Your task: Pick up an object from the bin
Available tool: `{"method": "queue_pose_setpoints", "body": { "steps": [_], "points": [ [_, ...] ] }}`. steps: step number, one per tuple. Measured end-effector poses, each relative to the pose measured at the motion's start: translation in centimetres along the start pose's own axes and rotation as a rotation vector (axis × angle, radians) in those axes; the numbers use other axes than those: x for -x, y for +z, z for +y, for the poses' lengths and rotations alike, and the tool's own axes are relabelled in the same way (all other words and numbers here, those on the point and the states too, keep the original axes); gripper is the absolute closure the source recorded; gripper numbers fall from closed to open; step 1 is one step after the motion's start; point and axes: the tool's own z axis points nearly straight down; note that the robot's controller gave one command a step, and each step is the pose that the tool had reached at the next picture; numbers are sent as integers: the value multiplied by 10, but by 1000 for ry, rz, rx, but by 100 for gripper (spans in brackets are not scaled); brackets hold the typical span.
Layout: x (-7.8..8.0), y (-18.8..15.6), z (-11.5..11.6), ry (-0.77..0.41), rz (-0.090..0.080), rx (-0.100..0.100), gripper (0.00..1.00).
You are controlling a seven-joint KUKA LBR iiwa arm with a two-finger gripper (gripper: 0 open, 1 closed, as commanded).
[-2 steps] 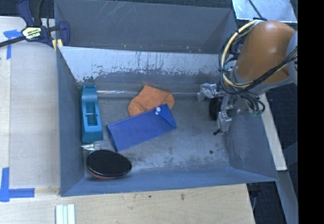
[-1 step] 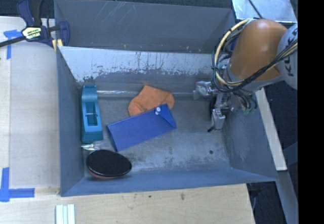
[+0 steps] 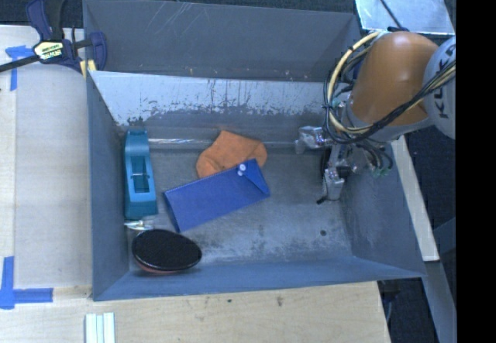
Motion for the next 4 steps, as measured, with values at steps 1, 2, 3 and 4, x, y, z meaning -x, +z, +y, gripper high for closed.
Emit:
{"method": "queue_pose_setpoints", "body": {
  "steps": [1, 2, 3, 4],
  "points": [
    [11, 19, -1, -46, 2, 1, 0],
    [19, 40, 42, -49, -1, -2, 0],
    [40, 49, 70, -208, 1, 2, 0],
    [43, 56, 77, -53, 2, 1, 0]
  ]
}}
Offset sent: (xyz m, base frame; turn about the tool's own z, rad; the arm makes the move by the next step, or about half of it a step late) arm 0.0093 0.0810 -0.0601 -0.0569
